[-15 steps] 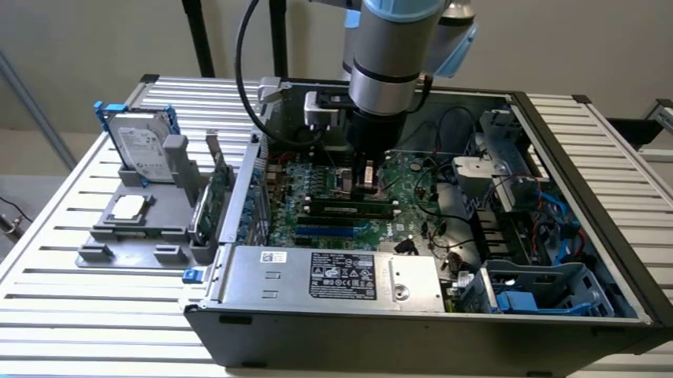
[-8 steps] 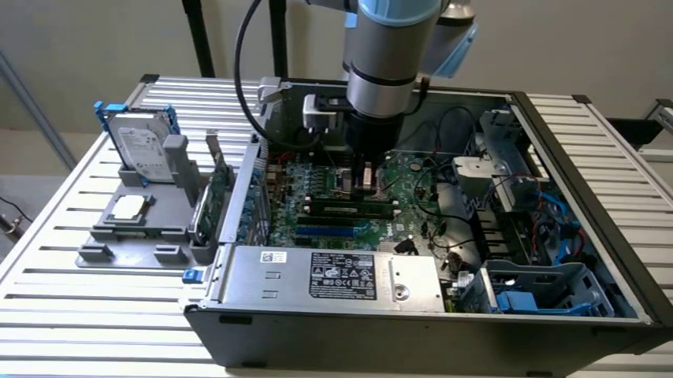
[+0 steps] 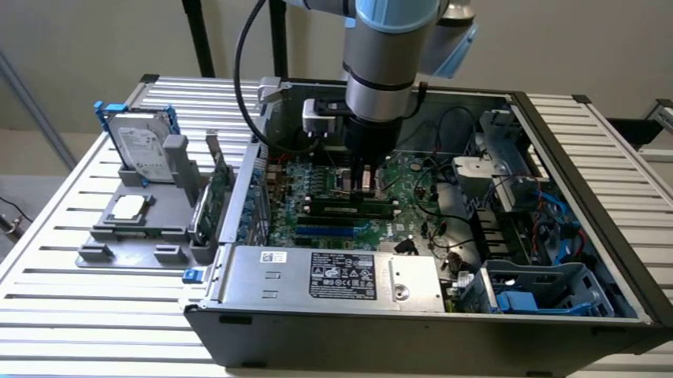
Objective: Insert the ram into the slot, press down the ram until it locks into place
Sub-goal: 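Press down the ram until it locks into place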
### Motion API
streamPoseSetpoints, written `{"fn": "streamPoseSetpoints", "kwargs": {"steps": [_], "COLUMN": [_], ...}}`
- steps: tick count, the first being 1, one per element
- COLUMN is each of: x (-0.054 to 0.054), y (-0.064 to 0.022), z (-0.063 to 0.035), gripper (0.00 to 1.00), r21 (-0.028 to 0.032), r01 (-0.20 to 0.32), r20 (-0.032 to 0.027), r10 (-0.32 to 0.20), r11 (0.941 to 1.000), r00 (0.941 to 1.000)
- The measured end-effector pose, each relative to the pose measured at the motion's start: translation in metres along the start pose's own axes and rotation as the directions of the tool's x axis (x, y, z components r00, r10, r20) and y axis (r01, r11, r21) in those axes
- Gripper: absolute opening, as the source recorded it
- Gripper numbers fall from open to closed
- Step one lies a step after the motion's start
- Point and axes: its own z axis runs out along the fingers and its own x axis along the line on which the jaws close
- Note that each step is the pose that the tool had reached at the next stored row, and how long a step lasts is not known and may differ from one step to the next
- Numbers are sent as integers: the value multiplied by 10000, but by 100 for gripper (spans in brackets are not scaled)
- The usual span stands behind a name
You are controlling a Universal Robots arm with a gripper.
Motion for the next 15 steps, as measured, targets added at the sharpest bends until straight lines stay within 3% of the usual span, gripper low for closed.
{"fn": "streamPoseSetpoints", "kwargs": {"steps": [7,8,15], "x": [0,-5,-5], "y": [2,1,11], "z": [41,11,-303], "gripper": [11,11,11], "r21": [29,43,31], "r01": [0,0,1], "r20": [0,27,8], "r10": [0,-1,-1], "r11": [10000,10000,10000], "r00": [10000,10000,10000]}}
